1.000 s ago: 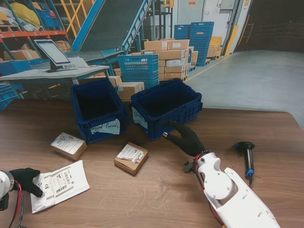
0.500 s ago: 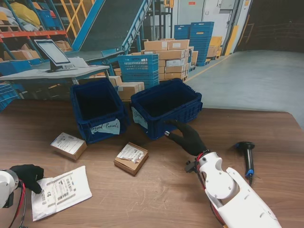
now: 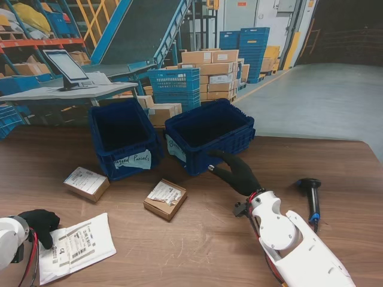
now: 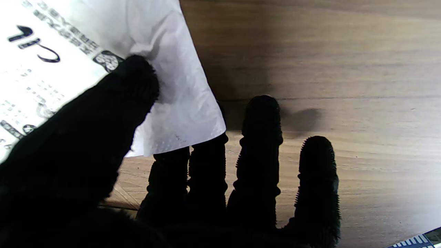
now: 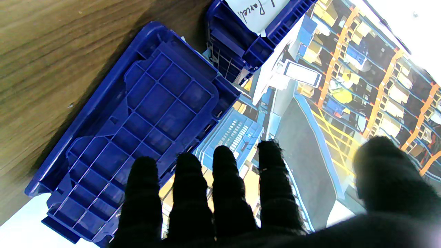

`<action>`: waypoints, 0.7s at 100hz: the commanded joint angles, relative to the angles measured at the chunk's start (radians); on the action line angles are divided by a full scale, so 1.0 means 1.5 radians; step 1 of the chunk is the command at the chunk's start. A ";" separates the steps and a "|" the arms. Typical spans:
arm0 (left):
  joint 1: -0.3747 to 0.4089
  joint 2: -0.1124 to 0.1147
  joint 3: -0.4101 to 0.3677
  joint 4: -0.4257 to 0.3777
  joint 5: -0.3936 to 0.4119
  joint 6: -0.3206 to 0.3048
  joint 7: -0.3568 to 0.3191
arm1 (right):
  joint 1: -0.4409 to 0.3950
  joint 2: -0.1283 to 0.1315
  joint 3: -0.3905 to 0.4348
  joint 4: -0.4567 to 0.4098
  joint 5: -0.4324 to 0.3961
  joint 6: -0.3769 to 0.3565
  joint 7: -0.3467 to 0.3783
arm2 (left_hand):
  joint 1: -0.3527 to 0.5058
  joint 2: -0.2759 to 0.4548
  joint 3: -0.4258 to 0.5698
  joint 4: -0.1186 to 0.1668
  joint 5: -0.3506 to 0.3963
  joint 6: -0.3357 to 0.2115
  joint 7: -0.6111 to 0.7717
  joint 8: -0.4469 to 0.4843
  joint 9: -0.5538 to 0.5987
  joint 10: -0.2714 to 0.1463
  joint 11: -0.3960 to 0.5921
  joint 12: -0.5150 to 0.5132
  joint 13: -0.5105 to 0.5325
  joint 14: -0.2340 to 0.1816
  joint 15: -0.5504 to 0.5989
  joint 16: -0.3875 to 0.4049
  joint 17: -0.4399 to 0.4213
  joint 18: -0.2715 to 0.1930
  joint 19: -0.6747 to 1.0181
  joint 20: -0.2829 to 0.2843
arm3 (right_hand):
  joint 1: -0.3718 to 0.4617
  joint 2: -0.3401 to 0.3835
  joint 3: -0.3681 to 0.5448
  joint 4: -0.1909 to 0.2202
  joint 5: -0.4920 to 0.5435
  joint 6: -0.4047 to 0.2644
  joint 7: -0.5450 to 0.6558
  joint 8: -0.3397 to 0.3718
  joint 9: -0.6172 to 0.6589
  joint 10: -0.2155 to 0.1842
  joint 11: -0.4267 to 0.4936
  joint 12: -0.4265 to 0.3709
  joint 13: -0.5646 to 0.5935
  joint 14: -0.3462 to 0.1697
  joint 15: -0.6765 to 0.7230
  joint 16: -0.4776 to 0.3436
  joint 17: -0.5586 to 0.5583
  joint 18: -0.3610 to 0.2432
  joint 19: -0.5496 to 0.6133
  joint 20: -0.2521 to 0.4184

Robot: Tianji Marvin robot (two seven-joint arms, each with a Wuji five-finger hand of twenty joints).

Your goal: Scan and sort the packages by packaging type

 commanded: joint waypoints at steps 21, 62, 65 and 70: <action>0.014 -0.013 -0.009 -0.011 -0.023 0.029 0.019 | -0.004 -0.002 -0.003 -0.005 -0.001 0.004 0.012 | 0.060 -0.039 0.085 0.049 0.053 -0.031 0.048 0.038 0.074 -0.005 0.053 0.006 0.075 -0.012 0.067 0.029 0.038 0.061 0.060 0.030 | 0.018 -0.003 -0.004 -0.005 -0.011 -0.003 0.003 0.003 -0.001 -0.008 0.004 0.006 -0.004 -0.002 -0.001 0.000 -0.001 -0.002 -0.012 0.009; 0.019 -0.027 -0.033 -0.071 -0.086 0.101 0.068 | -0.003 -0.002 -0.005 -0.004 0.001 0.003 0.012 | 0.060 -0.076 0.146 0.054 0.080 -0.018 0.040 0.076 0.104 -0.007 0.063 0.003 0.114 -0.004 0.073 0.055 0.065 0.076 0.088 0.042 | 0.019 0.000 -0.006 -0.005 -0.012 -0.003 0.002 0.003 -0.001 -0.008 0.004 0.006 -0.005 -0.001 -0.001 0.000 -0.001 -0.002 -0.012 0.009; 0.018 -0.027 -0.035 -0.076 -0.093 0.104 0.065 | -0.003 -0.002 -0.005 -0.004 0.001 0.003 0.012 | 0.060 -0.076 0.147 0.054 0.080 -0.018 0.040 0.077 0.104 -0.008 0.063 0.003 0.114 -0.005 0.073 0.057 0.065 0.076 0.088 0.042 | 0.019 0.000 -0.006 -0.005 -0.013 -0.003 0.002 0.003 -0.001 -0.008 0.004 0.006 -0.005 -0.001 -0.001 0.000 -0.001 -0.002 -0.012 0.009; 0.019 -0.028 -0.038 -0.084 -0.109 0.113 0.062 | -0.003 -0.002 -0.005 -0.004 0.001 0.003 0.012 | 0.061 -0.076 0.148 0.054 0.080 -0.019 0.039 0.078 0.104 -0.008 0.063 0.004 0.115 -0.004 0.072 0.058 0.063 0.076 0.087 0.041 | 0.019 0.000 -0.007 -0.005 -0.012 -0.003 0.002 0.003 -0.001 -0.007 0.004 0.006 -0.005 -0.002 -0.001 0.000 -0.003 -0.002 -0.013 0.009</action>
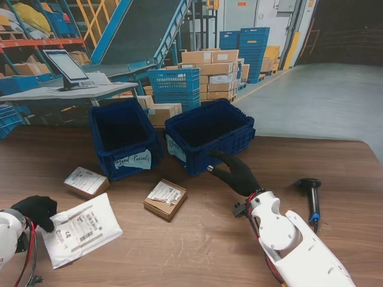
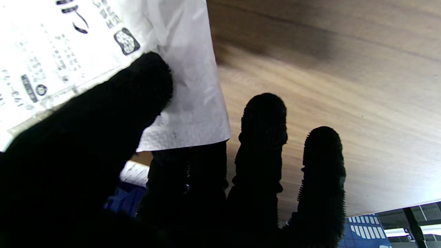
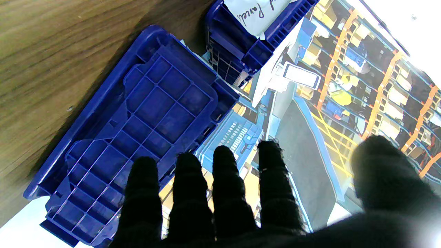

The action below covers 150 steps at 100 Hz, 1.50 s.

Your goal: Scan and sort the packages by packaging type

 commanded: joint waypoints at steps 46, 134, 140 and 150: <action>0.023 -0.005 -0.046 -0.084 -0.143 0.037 -0.037 | -0.001 -0.003 -0.005 0.001 0.003 0.001 0.014 | 0.057 -0.008 0.054 0.046 0.024 -0.014 0.017 0.020 0.042 -0.006 0.023 0.011 0.025 -0.002 0.012 0.024 -0.006 0.043 0.026 0.012 | 0.009 0.002 -0.008 -0.004 -0.014 -0.002 0.001 0.003 -0.002 -0.006 0.004 0.006 -0.005 -0.001 -0.001 0.000 -0.002 -0.002 -0.012 0.009; 0.064 -0.003 -0.105 -0.259 -0.193 0.075 -0.078 | 0.001 -0.003 -0.004 0.007 0.007 -0.003 0.016 | 0.062 0.004 0.039 0.046 0.018 -0.007 0.006 0.039 0.036 0.000 0.019 0.018 0.020 0.001 0.005 0.033 -0.013 0.047 0.028 0.012 | 0.007 0.003 -0.009 -0.004 -0.015 -0.002 0.000 0.002 -0.004 -0.006 0.002 0.006 -0.007 -0.001 -0.002 -0.001 -0.005 -0.003 -0.014 0.010; 0.065 -0.003 -0.108 -0.271 -0.182 0.075 -0.082 | 0.001 -0.003 -0.004 0.007 0.008 -0.003 0.016 | 0.062 0.004 0.040 0.047 0.018 -0.007 0.006 0.039 0.036 -0.002 0.019 0.018 0.020 0.000 0.005 0.033 -0.012 0.047 0.028 0.012 | 0.007 0.003 -0.009 -0.004 -0.015 -0.001 0.000 0.002 -0.005 -0.006 0.002 0.006 -0.007 -0.001 -0.002 -0.001 -0.004 -0.003 -0.013 0.010; 0.067 -0.004 -0.109 -0.289 -0.186 0.079 -0.078 | 0.001 -0.003 -0.004 0.008 0.008 -0.004 0.016 | 0.063 0.004 0.039 0.046 0.018 -0.007 0.005 0.041 0.036 0.000 0.019 0.018 0.020 0.000 0.005 0.033 -0.012 0.047 0.028 0.012 | 0.007 0.003 -0.009 -0.004 -0.015 -0.001 0.000 0.002 -0.004 -0.006 0.002 0.006 -0.007 -0.002 -0.001 -0.001 -0.005 -0.002 -0.014 0.010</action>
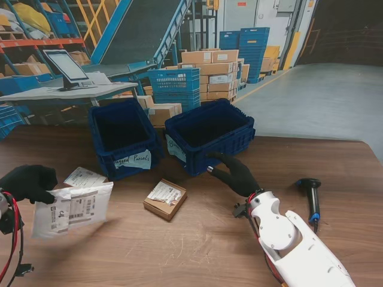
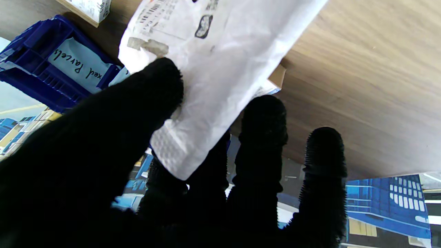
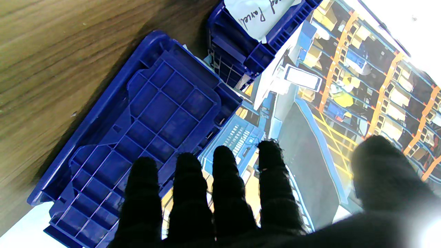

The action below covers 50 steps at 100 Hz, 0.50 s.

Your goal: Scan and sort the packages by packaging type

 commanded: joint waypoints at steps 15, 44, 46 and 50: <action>-0.001 -0.002 0.007 -0.036 -0.025 0.005 0.005 | -0.004 -0.003 0.001 -0.002 0.000 -0.002 0.008 | 0.034 0.002 0.032 0.024 0.017 -0.007 0.004 0.016 0.032 -0.003 0.017 0.009 0.021 -0.001 0.005 0.008 -0.010 0.038 0.028 0.011 | 0.006 0.002 -0.009 -0.004 -0.017 -0.002 -0.001 0.002 -0.005 -0.006 0.002 0.005 -0.006 -0.002 -0.001 -0.001 -0.005 -0.003 -0.009 0.010; -0.024 -0.008 0.040 -0.049 -0.065 0.014 0.038 | -0.009 -0.003 0.008 -0.008 0.001 0.003 0.007 | 0.036 0.005 0.030 0.024 0.016 -0.005 0.002 0.019 0.029 -0.001 0.016 0.010 0.020 0.000 0.005 0.008 -0.013 0.038 0.029 0.011 | 0.006 0.002 -0.008 -0.004 -0.017 -0.002 -0.001 0.002 -0.006 -0.006 0.002 0.005 -0.008 -0.001 -0.002 -0.001 -0.005 -0.002 -0.009 0.010; -0.026 -0.009 0.043 -0.049 -0.068 0.014 0.042 | -0.009 -0.004 0.008 -0.008 0.001 0.003 0.007 | 0.036 0.006 0.030 0.024 0.015 -0.004 0.002 0.019 0.029 0.000 0.017 0.010 0.020 0.000 0.005 0.008 -0.013 0.039 0.029 0.012 | 0.006 0.002 -0.008 -0.004 -0.017 -0.001 -0.001 0.002 -0.006 -0.005 0.002 0.005 -0.009 -0.001 -0.003 -0.001 -0.005 -0.002 -0.009 0.010; -0.030 -0.011 0.049 -0.050 -0.073 0.014 0.050 | -0.009 -0.003 0.009 -0.008 0.002 0.003 0.007 | 0.037 0.005 0.030 0.024 0.015 -0.004 0.002 0.019 0.029 -0.001 0.017 0.011 0.020 0.000 0.006 0.008 -0.013 0.039 0.029 0.012 | 0.006 0.002 -0.008 -0.004 -0.017 -0.002 -0.001 0.002 -0.006 -0.006 0.001 0.005 -0.006 -0.002 -0.002 -0.001 -0.006 -0.002 -0.009 0.010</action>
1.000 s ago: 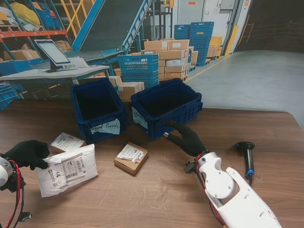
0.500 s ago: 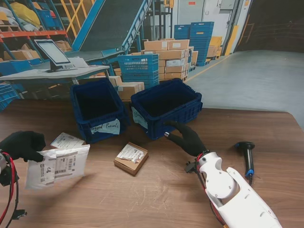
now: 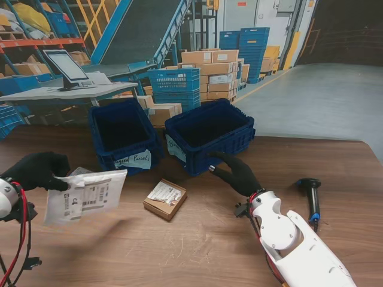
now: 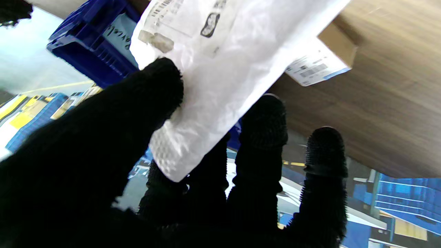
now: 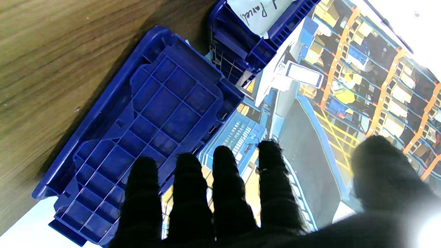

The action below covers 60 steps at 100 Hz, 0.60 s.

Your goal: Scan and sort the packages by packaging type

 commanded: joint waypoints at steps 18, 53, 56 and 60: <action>-0.023 -0.017 0.044 -0.013 -0.038 0.001 0.043 | -0.007 -0.003 0.003 -0.007 0.003 0.004 0.010 | 0.038 0.005 0.029 0.025 0.015 -0.002 0.002 0.021 0.028 0.001 0.018 0.011 0.019 0.002 0.006 0.008 -0.013 0.037 0.030 0.012 | 0.006 0.002 -0.008 -0.004 -0.017 -0.001 -0.001 0.002 -0.008 -0.005 0.001 0.005 -0.008 -0.001 -0.003 -0.001 -0.006 -0.002 -0.010 0.010; -0.061 -0.031 0.121 0.011 -0.081 -0.023 0.115 | -0.011 -0.002 0.009 -0.008 0.007 0.005 0.013 | 0.040 0.006 0.028 0.025 0.015 0.001 0.001 0.023 0.027 0.004 0.019 0.012 0.018 0.005 0.007 0.009 -0.014 0.039 0.031 0.014 | 0.006 0.003 -0.008 -0.004 -0.018 -0.001 -0.002 0.002 -0.008 -0.005 0.001 0.005 -0.008 -0.002 -0.003 -0.001 -0.006 -0.002 -0.010 0.011; -0.064 -0.032 0.129 0.014 -0.084 -0.025 0.122 | -0.011 -0.002 0.010 -0.009 0.007 0.006 0.013 | 0.040 0.006 0.028 0.025 0.015 0.001 0.001 0.023 0.027 0.004 0.019 0.012 0.018 0.005 0.007 0.009 -0.016 0.039 0.031 0.014 | 0.005 0.003 -0.008 -0.004 -0.018 -0.002 -0.002 0.002 -0.008 -0.005 0.001 0.005 -0.007 -0.001 -0.002 -0.001 -0.006 -0.002 -0.010 0.011; -0.069 -0.034 0.140 0.020 -0.088 -0.029 0.134 | -0.012 -0.002 0.012 -0.010 0.008 0.007 0.014 | 0.041 0.006 0.028 0.025 0.015 0.001 0.001 0.023 0.028 0.005 0.020 0.012 0.018 0.005 0.007 0.010 -0.015 0.039 0.031 0.014 | 0.006 0.002 -0.008 -0.004 -0.018 -0.001 -0.002 0.002 -0.008 -0.005 0.000 0.005 -0.008 -0.002 -0.003 -0.001 -0.005 -0.003 -0.010 0.011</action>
